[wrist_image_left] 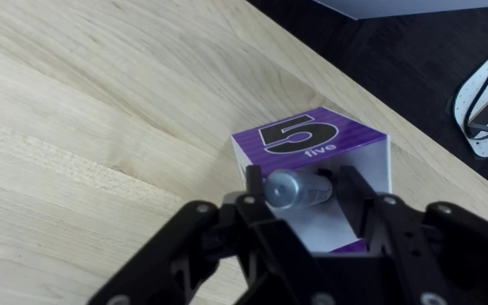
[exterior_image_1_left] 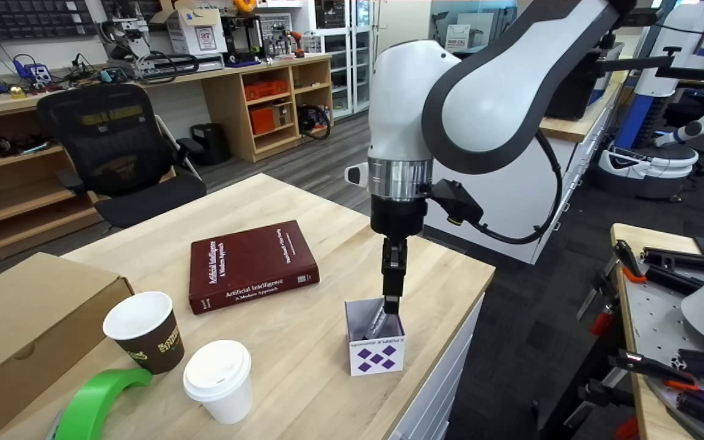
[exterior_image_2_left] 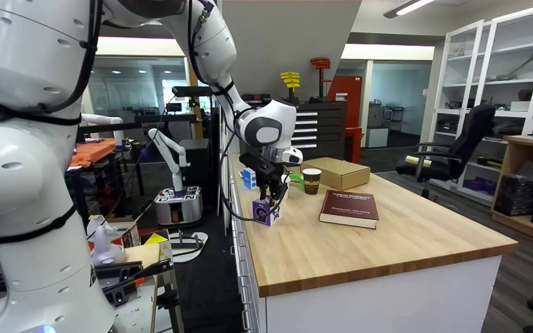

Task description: Put the marker in the box on the table

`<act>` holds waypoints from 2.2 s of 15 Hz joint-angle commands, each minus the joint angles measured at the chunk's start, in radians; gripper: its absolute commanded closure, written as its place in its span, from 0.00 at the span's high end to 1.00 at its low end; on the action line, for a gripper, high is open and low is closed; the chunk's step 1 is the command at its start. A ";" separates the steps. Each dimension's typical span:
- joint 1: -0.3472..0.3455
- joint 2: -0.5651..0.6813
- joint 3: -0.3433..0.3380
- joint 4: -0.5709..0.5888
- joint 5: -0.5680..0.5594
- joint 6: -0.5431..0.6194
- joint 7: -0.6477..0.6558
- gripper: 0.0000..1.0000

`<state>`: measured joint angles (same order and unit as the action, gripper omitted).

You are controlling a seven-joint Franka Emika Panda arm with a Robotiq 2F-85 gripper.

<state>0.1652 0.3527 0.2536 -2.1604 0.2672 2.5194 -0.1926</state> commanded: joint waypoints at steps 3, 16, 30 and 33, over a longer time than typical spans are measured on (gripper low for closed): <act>-0.022 -0.009 0.024 -0.007 0.024 0.034 -0.030 0.08; 0.011 -0.199 0.027 -0.078 -0.010 -0.025 0.031 0.06; 0.001 -0.299 -0.083 -0.167 -0.194 -0.001 0.329 0.06; -0.006 -0.267 -0.108 -0.164 -0.222 0.008 0.393 0.06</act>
<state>0.1660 0.0711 0.1665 -2.3163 0.0853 2.5184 0.1163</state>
